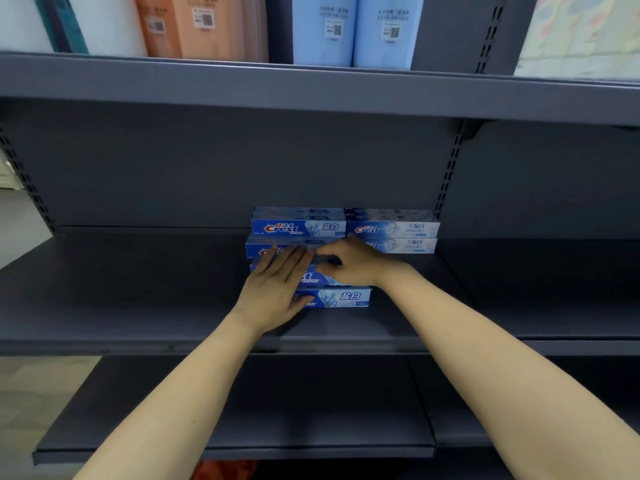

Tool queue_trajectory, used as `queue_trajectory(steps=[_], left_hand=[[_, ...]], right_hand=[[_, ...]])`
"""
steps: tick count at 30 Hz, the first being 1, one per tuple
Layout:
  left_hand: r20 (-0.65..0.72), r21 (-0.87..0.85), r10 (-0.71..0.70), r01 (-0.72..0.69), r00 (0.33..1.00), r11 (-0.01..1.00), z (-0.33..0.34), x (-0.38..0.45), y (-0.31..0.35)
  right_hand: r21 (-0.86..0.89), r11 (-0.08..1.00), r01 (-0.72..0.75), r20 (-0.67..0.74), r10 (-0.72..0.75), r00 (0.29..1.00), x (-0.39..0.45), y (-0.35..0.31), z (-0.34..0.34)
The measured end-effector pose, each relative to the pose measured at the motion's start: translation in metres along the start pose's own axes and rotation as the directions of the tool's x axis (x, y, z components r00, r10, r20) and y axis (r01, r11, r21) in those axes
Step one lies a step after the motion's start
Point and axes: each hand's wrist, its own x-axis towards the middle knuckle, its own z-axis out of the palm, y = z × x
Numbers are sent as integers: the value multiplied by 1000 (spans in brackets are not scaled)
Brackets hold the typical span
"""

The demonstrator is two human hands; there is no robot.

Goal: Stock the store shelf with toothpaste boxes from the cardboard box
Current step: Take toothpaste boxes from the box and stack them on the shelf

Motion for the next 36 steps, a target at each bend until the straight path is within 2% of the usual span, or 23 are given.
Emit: queue_trajectory(steps=[2, 4, 7, 11, 14, 17, 21, 27, 30, 36], left_hand=[[-14, -28, -14, 13, 1000, 1000, 0, 1, 1], [-36, -44, -14, 12, 999, 999, 0, 0, 2], [-47, -36, -16, 14, 999, 999, 1, 0, 2], [-59, -33, -40, 38, 997, 999, 4, 1, 2], [-51, -29, -52, 51, 997, 998, 5, 3, 2], [-36, -22, -81, 81, 996, 996, 8, 5, -1], [-9, 27, -111, 111, 994, 993, 14, 9, -6], [95, 55, -220, 216, 971, 975, 20, 19, -15], [212, 44, -269, 266, 940, 963, 25, 26, -19], [210, -5, -286, 294, 935, 956, 35, 37, -26]], right_hand=[[-26, 999, 25, -9, -25, 1000, -2, 2, 3], [-154, 986, 67, -42, -74, 996, -7, 9, 6], [-429, 891, 148, -150, -232, 961, -18, 20, 13], [-614, 777, 143, -172, -308, 936, -32, 41, 31], [-717, 687, 117, -233, -394, 889, -33, 50, 41], [-744, 660, 102, -270, -437, 858, -29, 50, 49], [-729, 682, 64, -330, -431, 840, -17, 46, 55], [-679, 732, -52, -396, -306, 866, 6, 37, 65], [-664, 743, -84, -401, -258, 879, 17, 35, 65], [-657, 746, -109, -375, -197, 906, 35, 40, 59]])
